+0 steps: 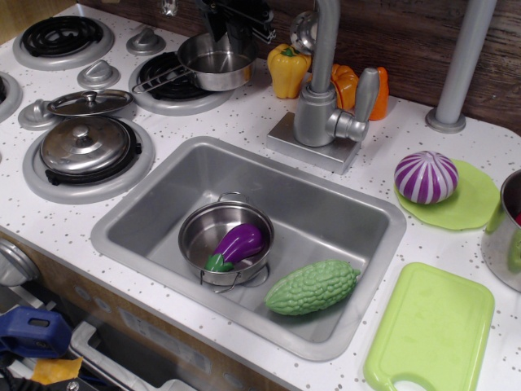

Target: Turn faucet front to left

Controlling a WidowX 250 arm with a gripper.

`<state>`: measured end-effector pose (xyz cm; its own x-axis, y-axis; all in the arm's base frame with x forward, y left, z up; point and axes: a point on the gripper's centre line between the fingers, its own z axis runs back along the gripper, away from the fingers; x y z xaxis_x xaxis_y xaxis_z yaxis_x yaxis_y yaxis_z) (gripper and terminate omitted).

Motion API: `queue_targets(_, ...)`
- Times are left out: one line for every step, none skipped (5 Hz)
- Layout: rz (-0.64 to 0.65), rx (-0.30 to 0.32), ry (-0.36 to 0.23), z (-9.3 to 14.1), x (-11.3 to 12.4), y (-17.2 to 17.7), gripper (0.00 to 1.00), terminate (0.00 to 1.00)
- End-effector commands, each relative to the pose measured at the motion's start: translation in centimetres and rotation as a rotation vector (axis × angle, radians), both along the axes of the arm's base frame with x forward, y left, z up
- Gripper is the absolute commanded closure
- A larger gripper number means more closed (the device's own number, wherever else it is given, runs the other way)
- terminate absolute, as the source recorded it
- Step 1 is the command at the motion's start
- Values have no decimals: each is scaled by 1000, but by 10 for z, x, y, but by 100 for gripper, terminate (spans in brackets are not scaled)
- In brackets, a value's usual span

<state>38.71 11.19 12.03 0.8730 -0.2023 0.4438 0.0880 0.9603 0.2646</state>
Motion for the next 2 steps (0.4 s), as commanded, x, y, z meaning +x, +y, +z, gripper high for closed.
queue_targets(-22,61,-86,23,23,31,100,0)
queue_targets(-32,64,-117,19,35,37,100,0)
